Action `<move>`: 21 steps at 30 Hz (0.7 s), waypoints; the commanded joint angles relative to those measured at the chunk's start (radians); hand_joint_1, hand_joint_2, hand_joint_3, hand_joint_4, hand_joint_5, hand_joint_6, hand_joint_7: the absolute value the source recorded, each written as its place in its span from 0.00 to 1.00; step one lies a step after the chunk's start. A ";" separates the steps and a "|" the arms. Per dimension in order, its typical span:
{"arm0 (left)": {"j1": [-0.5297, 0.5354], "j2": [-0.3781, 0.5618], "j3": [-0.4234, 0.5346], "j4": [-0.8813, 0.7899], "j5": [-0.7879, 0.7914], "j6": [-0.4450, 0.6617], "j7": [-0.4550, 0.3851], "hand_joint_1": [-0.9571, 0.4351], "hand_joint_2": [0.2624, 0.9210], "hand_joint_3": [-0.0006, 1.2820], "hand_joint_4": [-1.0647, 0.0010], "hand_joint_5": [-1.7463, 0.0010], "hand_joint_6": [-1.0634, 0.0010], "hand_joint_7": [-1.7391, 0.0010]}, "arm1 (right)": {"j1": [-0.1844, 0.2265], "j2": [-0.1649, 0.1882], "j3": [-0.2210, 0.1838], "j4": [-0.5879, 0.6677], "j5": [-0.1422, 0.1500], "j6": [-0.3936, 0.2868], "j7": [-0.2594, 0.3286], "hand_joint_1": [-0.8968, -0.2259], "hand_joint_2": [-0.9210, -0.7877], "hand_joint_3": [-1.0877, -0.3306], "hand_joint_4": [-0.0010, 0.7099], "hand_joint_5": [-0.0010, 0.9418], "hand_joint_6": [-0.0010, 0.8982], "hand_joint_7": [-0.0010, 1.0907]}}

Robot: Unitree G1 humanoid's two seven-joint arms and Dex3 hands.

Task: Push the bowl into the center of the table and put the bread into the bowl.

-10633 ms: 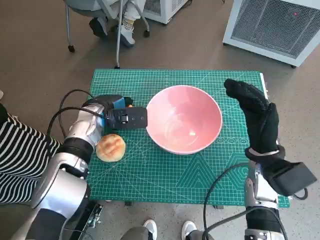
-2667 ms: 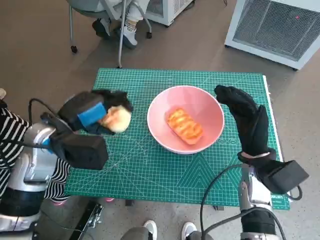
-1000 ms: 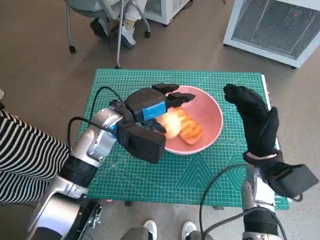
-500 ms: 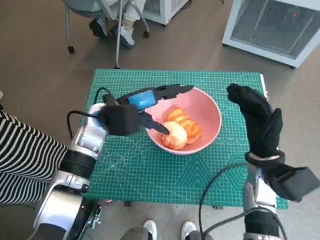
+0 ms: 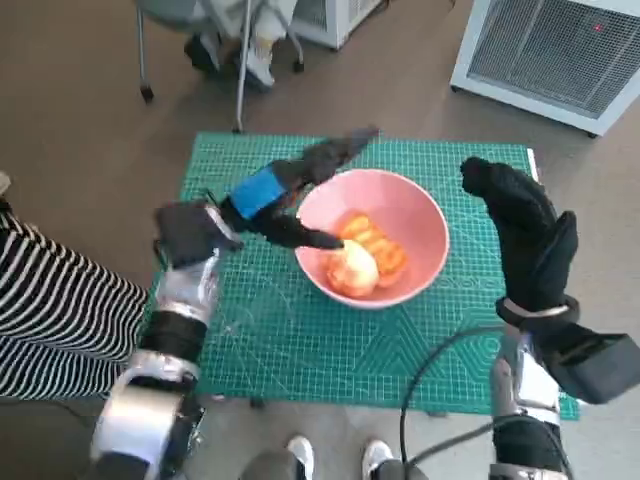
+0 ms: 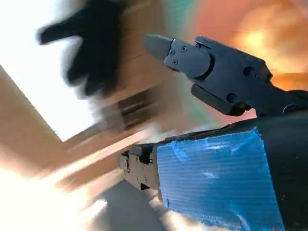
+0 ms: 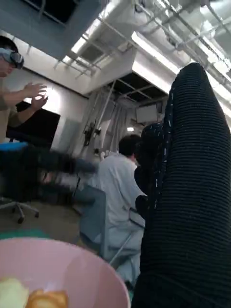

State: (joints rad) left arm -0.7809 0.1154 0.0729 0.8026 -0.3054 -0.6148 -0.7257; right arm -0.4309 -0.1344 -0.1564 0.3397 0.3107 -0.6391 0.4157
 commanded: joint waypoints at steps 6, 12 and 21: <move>0.083 -0.128 0.101 -0.079 -0.146 -0.078 0.001 0.26 1.00 0.26 0.85 0.99 0.96 0.71 | -0.038 -0.013 0.002 -0.066 -0.007 0.065 -0.021 0.35 0.00 0.48 0.25 0.01 0.09 0.42; 0.121 -0.120 0.095 -0.146 -0.098 -0.084 0.049 0.26 1.00 0.30 0.87 1.00 1.00 0.71 | -0.088 -0.018 0.009 -0.047 -0.010 0.068 -0.013 0.34 0.00 0.50 0.26 0.01 0.10 0.41; 0.124 -0.113 0.095 -0.160 -0.084 -0.070 0.072 0.25 1.00 0.32 0.90 1.00 1.00 0.73 | -0.114 -0.017 0.009 -0.006 -0.007 0.063 -0.007 0.30 0.00 0.54 0.27 0.01 0.12 0.40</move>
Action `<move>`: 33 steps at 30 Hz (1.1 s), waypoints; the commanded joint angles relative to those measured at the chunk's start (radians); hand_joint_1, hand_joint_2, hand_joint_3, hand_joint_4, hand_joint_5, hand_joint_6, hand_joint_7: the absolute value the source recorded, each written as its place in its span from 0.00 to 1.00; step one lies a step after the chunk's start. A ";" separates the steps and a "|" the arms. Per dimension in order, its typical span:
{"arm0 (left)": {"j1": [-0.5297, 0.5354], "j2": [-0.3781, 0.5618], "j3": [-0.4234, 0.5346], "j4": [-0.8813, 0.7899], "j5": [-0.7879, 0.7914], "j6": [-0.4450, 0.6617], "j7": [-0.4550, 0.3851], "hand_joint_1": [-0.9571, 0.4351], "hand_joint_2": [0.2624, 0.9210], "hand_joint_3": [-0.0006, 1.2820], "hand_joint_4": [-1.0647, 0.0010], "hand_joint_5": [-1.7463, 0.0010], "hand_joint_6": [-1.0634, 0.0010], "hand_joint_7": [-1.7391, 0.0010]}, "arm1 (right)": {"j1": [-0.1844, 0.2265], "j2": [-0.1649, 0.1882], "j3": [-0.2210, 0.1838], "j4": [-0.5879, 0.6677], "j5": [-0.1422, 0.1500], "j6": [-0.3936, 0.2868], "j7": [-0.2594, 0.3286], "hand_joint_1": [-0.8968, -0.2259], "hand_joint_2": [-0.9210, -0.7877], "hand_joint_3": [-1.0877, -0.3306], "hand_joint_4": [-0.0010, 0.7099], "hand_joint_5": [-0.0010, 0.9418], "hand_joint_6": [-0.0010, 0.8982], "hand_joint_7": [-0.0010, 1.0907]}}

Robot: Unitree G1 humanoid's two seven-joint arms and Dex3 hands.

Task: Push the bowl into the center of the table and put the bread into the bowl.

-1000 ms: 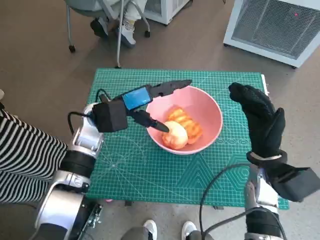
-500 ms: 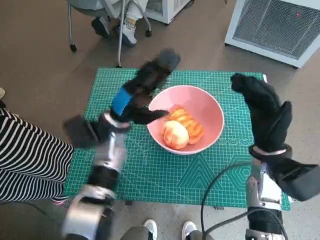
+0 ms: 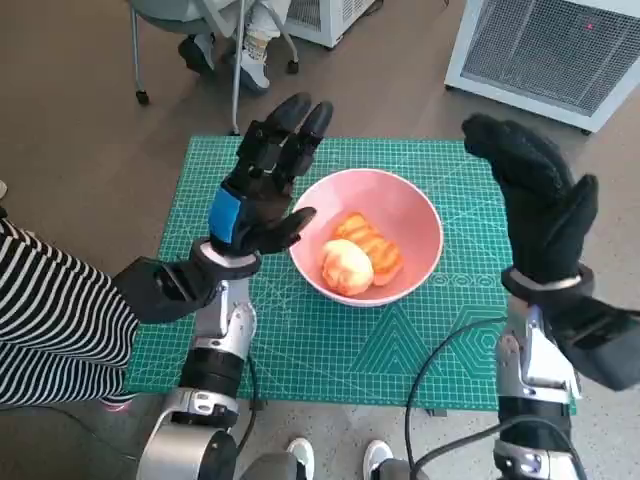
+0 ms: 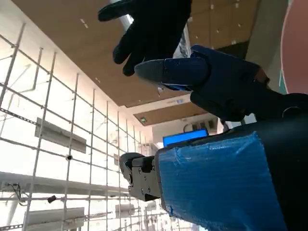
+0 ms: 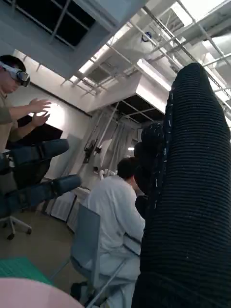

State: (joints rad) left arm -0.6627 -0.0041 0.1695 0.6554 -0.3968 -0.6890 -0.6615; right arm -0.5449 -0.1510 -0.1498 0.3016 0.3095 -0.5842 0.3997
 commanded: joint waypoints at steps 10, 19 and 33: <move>0.009 0.004 -0.006 -0.006 0.018 -0.009 0.012 0.25 1.00 0.32 0.92 1.00 1.00 0.75 | -0.009 -0.003 0.003 0.058 -0.008 0.007 0.011 0.30 0.00 0.56 0.28 0.01 0.13 0.40; 0.012 0.007 -0.014 -0.001 0.030 -0.021 0.009 0.26 1.00 0.32 0.95 1.00 1.00 0.79 | -0.010 -0.009 0.000 0.065 -0.008 0.015 0.009 0.31 0.00 0.56 0.28 0.01 0.13 0.40; 0.017 0.012 -0.019 0.002 0.058 -0.039 0.022 0.26 1.00 0.31 1.00 1.00 1.00 0.89 | -0.009 -0.008 -0.002 0.062 -0.011 0.033 0.000 0.32 0.00 0.55 0.27 0.00 0.13 0.39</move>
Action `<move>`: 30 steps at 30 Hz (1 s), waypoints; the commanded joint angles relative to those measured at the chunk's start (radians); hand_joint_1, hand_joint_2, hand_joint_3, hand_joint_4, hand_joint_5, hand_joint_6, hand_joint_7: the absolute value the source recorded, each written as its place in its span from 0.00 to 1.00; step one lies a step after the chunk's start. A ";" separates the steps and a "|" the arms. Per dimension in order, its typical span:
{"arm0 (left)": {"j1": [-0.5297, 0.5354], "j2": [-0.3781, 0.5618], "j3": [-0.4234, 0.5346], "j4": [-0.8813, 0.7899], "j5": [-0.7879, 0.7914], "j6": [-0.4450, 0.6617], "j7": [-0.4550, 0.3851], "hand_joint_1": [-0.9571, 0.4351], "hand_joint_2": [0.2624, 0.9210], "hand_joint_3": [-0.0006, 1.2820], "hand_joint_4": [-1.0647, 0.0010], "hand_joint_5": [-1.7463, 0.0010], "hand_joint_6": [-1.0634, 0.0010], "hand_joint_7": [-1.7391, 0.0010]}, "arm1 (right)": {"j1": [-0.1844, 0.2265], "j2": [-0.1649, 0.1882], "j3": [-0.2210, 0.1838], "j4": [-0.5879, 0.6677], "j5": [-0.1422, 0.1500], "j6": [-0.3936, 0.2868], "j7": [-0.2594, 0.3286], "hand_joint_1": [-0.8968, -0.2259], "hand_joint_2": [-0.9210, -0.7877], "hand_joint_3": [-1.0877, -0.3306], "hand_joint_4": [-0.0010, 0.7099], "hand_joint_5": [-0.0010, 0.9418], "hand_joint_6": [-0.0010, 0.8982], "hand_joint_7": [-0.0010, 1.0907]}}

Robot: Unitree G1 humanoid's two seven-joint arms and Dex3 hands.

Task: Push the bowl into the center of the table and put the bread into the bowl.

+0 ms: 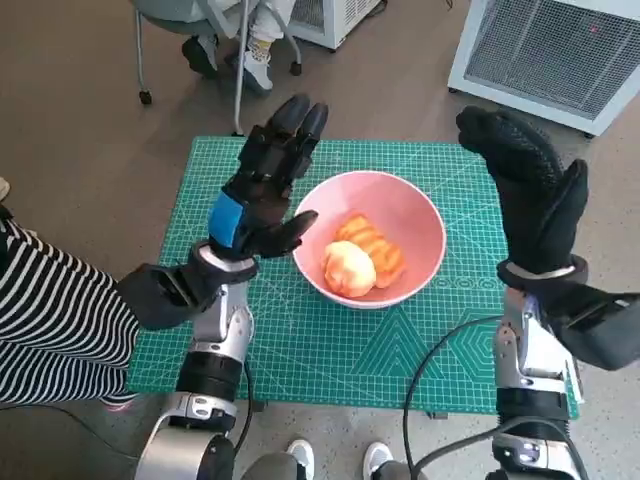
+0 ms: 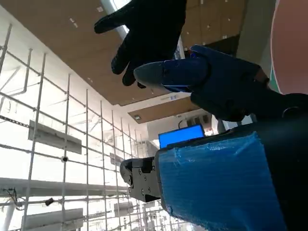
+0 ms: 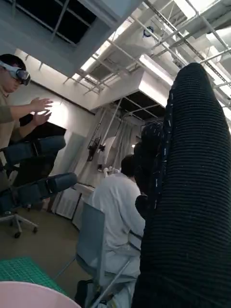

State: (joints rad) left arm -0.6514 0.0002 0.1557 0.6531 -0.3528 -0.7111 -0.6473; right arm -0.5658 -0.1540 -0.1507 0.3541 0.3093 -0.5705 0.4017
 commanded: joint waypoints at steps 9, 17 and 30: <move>0.018 0.011 -0.012 0.004 0.030 -0.032 0.025 0.28 1.00 0.31 1.00 1.00 1.00 0.94 | 0.015 0.001 -0.002 0.018 -0.015 0.019 -0.008 0.33 0.00 0.55 0.27 0.00 0.13 0.38; 0.021 0.010 -0.012 0.007 0.038 -0.039 0.036 0.29 1.00 0.32 1.00 1.00 1.00 0.97 | 0.011 0.002 -0.002 0.023 -0.018 0.022 -0.015 0.33 0.00 0.55 0.27 0.00 0.13 0.38; 0.033 0.004 -0.011 0.004 0.041 -0.055 0.065 0.31 1.00 0.34 1.00 1.00 1.00 0.99 | 0.036 0.012 0.019 -0.037 -0.044 0.035 -0.045 0.33 0.00 0.55 0.26 0.00 0.14 0.38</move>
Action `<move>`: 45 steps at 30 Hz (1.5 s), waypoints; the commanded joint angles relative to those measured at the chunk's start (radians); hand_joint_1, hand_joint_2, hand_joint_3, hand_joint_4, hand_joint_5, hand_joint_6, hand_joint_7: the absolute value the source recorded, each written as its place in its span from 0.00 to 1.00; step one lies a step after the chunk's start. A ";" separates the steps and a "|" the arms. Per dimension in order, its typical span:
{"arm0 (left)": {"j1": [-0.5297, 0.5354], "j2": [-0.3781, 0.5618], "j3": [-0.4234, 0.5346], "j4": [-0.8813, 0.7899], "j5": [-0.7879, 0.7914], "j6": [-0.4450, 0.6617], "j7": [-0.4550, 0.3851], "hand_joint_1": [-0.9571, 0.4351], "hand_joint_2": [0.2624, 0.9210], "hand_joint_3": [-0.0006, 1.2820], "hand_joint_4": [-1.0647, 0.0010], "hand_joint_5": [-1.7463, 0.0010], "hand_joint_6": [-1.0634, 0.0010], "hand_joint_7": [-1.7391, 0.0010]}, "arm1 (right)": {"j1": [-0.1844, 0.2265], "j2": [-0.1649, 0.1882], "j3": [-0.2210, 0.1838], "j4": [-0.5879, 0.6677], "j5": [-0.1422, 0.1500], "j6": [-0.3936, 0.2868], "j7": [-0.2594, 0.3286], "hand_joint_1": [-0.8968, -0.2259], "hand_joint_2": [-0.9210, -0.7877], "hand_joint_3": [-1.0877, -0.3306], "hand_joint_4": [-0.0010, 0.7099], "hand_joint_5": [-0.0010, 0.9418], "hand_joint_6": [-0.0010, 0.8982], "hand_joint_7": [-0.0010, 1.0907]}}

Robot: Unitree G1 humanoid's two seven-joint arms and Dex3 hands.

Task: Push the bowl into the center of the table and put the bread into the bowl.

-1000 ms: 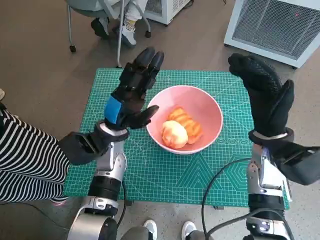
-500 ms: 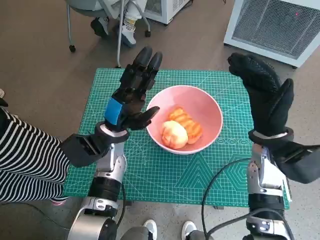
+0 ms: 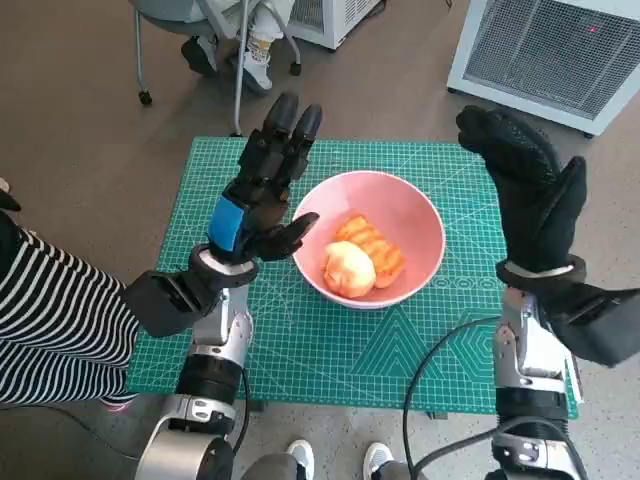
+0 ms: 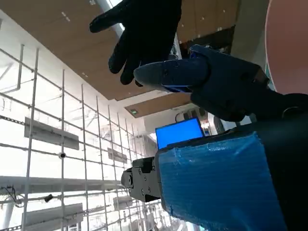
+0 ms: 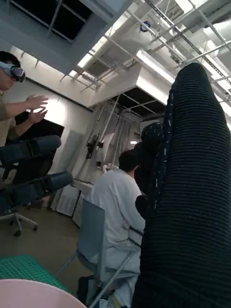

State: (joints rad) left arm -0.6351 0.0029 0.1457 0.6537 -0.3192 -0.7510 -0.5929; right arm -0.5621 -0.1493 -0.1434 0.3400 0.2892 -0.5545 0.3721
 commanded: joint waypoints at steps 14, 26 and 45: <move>0.020 0.004 -0.008 -0.008 0.022 -0.027 0.041 0.33 0.99 0.34 1.00 1.00 0.99 0.98 | 0.020 0.006 0.023 0.006 -0.053 -0.014 -0.016 0.34 0.00 0.52 0.25 0.00 0.12 0.37; 0.028 0.010 -0.004 -0.001 0.013 -0.051 0.046 0.35 0.97 0.35 1.00 1.00 1.00 0.98 | -0.001 0.002 0.020 0.073 -0.060 -0.063 -0.004 0.37 0.00 0.49 0.25 0.00 0.12 0.37; 0.043 0.010 -0.006 -0.012 0.015 -0.047 0.053 0.37 0.91 0.38 1.00 1.00 1.00 0.96 | -0.007 0.014 0.019 0.111 -0.019 -0.073 0.034 0.37 0.00 0.48 0.25 0.00 0.12 0.38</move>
State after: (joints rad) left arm -0.6059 0.0044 0.1410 0.6532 -0.3114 -0.7954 -0.5462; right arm -0.5741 -0.1428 -0.1224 0.4330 0.2560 -0.6345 0.3917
